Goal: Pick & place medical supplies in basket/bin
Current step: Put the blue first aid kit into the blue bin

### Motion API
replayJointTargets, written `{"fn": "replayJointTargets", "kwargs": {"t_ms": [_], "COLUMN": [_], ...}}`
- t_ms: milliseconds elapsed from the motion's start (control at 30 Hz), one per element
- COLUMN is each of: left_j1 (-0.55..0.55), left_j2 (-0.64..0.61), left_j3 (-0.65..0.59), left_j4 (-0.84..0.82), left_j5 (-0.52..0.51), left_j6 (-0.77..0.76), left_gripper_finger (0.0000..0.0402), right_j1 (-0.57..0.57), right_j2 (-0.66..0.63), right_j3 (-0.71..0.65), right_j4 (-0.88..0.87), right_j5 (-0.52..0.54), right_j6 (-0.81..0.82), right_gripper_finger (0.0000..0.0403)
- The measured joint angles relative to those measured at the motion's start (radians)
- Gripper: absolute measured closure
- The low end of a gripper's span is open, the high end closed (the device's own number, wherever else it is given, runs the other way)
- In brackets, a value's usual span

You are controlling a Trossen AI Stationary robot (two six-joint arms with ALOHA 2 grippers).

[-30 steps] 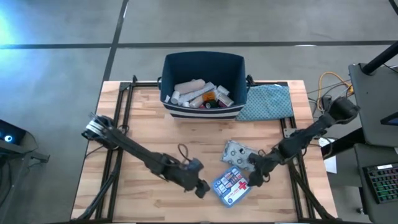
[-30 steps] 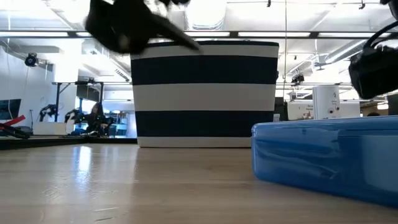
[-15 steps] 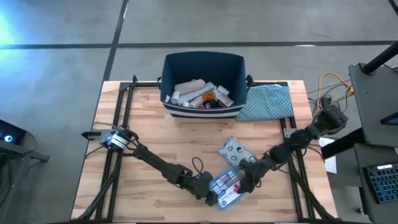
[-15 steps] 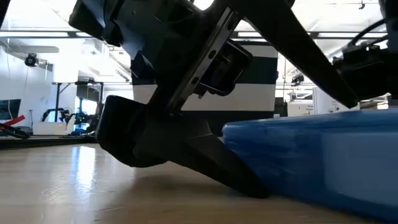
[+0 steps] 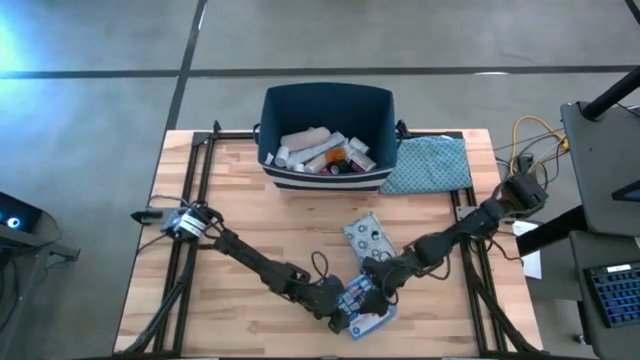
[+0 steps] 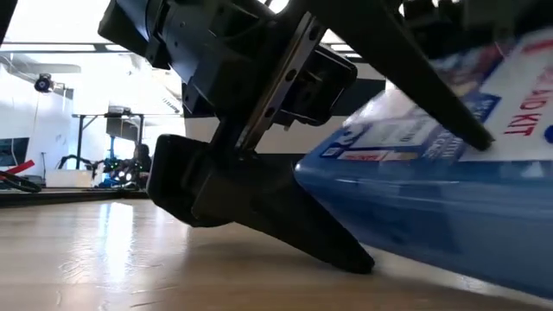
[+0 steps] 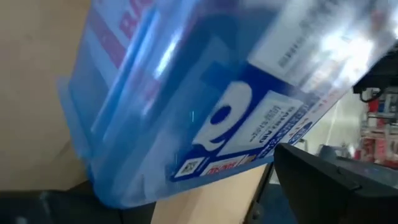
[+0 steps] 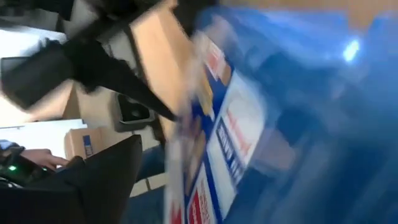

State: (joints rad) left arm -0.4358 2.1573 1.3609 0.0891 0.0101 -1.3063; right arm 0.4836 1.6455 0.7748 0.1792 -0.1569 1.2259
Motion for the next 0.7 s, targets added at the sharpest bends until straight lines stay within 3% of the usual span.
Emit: {"fn": "replayJointTargets", "kwargs": {"t_ms": [133, 367, 567, 700], "left_j1": [0.001, 0.004, 0.004, -0.006], "left_j2": [-0.038, -0.170, -0.419, -0.632], "left_j3": [-0.006, -0.007, -0.006, -0.005], "left_j4": [-0.047, -0.275, -0.446, -0.529], "left_j5": [-0.084, -0.206, -0.277, -0.516], "left_j6": [0.046, 0.095, 0.143, 0.158], "left_gripper_finger": [0.0123, 0.0123, 0.0123, 0.0123], "right_j1": [-0.011, -0.040, -0.137, -0.236], "right_j2": [-0.011, -0.047, -0.163, -0.239], "right_j3": [0.050, 0.168, 0.394, 0.585], "right_j4": [-0.098, -0.320, -0.585, -0.715], "right_j5": [-0.006, 0.004, 0.074, 0.242], "right_j6": [-0.028, -0.127, -0.344, -0.499], "right_gripper_finger": [0.0093, 0.0258, 0.0267, 0.0267]}}
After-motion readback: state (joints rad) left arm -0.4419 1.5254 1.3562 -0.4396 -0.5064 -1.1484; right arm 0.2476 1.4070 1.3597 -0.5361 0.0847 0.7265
